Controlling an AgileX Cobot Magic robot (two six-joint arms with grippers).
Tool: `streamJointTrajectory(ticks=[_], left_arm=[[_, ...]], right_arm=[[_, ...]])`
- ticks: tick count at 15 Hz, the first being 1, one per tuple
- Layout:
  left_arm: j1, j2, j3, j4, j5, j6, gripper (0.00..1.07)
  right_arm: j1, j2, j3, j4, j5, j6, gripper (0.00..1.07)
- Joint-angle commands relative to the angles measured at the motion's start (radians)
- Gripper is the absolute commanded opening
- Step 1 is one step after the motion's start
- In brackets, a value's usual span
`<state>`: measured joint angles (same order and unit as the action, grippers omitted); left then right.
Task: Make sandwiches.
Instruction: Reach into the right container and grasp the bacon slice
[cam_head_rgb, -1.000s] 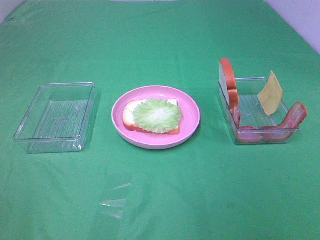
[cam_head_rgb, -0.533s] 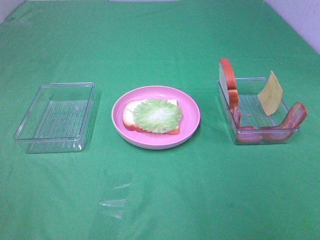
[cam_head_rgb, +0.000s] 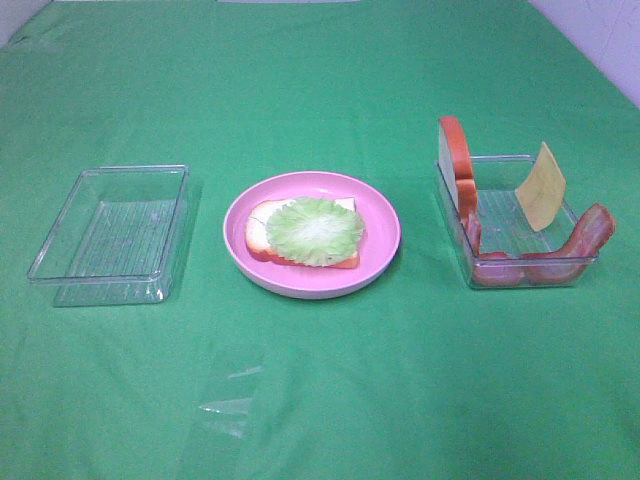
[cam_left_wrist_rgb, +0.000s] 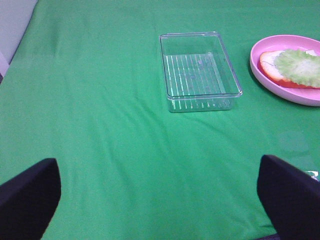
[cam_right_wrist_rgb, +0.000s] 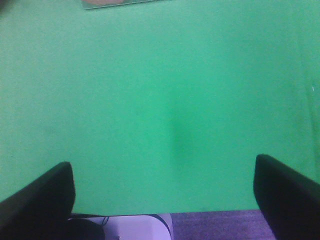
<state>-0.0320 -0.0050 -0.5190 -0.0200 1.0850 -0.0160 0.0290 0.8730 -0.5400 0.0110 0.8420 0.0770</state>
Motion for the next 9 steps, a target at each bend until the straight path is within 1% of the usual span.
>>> streamJointTrajectory(ticks=[1,3,4,5,6,9], left_arm=[[0.002,-0.016,0.001,0.004,-0.011,-0.004,1.02],[0.002,-0.016,0.001,0.004,-0.011,-0.004,1.02],[0.002,-0.016,0.001,0.004,-0.011,-0.004,1.02],[0.002,-0.016,0.001,0.004,-0.011,-0.004,1.02],[0.002,-0.016,0.001,0.004,-0.011,-0.004,1.02],[0.002,-0.016,0.001,0.004,-0.011,-0.004,1.02]], right_arm=[[-0.003,0.146,-0.109,0.001,-0.007,0.013,0.94],[-0.003,0.279,-0.228,-0.011,0.025,0.013,0.94],[-0.003,0.314,-0.262,-0.011,0.039,0.011,0.94],[-0.003,0.446,-0.386,-0.011,0.115,-0.017,0.94],[-0.003,0.505,-0.457,-0.011,0.152,-0.030,0.94],[-0.003,0.639,-0.616,-0.011,0.219,-0.052,0.94]])
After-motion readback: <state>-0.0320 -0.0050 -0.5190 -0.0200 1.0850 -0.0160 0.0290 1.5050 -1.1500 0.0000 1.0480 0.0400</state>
